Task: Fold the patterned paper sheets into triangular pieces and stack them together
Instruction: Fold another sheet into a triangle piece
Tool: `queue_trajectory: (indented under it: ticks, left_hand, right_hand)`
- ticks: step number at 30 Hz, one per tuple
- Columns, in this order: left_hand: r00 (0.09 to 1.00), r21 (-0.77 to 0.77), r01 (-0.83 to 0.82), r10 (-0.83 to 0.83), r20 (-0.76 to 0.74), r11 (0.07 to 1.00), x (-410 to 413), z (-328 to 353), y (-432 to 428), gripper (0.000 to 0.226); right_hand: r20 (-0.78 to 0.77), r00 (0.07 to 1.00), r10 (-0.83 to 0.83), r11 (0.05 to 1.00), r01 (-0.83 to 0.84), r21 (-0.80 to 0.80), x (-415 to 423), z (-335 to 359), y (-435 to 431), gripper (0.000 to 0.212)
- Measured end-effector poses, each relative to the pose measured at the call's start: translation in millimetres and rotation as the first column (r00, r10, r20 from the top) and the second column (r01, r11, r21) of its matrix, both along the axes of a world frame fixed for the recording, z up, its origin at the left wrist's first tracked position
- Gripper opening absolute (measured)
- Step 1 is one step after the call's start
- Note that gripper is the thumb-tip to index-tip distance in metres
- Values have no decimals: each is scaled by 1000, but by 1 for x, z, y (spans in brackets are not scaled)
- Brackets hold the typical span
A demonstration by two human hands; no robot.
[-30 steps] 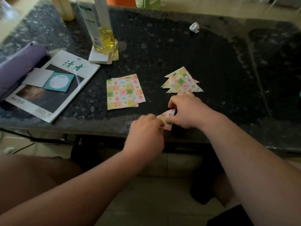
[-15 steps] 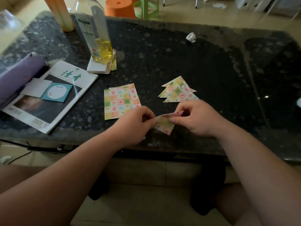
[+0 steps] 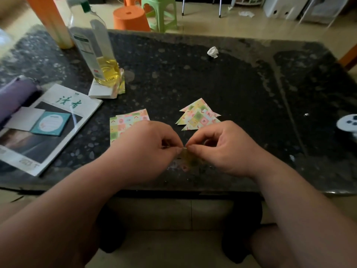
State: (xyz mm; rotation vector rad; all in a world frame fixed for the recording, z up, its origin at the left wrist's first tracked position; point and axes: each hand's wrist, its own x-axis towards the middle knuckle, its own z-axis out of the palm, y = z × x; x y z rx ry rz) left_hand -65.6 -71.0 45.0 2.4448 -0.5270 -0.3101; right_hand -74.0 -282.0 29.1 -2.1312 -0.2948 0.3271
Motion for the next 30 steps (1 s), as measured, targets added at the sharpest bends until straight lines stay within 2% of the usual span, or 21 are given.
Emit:
queue_trajectory:
  ticks: [8,14,17,19,21,24,26,27,29,30]
  left_hand:
    - [993,-69,-32,24,-116,997,14,-8,-1,14]
    - [996,-165,-55,43,-77,985,20,-8,-2,17]
    - [997,-187,-46,34,-66,981,20,-4,1,14]
    - [996,-187,-51,37,-76,981,18,-3,7,12]
    - [995,-185,-63,46,-93,981,14,-5,11,12]
    - [995,-142,-68,56,-87,987,7,-7,11,14]
    - [993,-103,-38,26,-114,994,3,-7,7,15]
    - [992,-92,-15,3,-129,996,1,-7,3,15]
    - [991,-95,18,-30,-128,995,0,-10,-5,16]
    - [992,-99,23,-35,-121,995,0,-10,-8,17]
  right_hand:
    - [-17,1000,6,998,-7,-60,5,-1,4,9]
    - [-110,988,-111,991,118,64,12,3,-1,6]
    - [-153,985,-81,992,95,87,13,7,-9,7]
    - [-149,988,-43,998,49,42,12,11,-17,8]
    - [-136,990,-24,996,12,-85,13,18,-29,11]
    - [-112,990,-87,961,54,-271,14,25,-53,16]
    - [-76,984,-160,972,143,-188,12,27,-55,7]
    - [-77,987,-139,984,129,-122,10,27,-49,12]
    - [-116,993,-26,998,20,-59,5,24,-30,26]
    - [-129,991,41,996,-51,-78,4,21,-20,22]
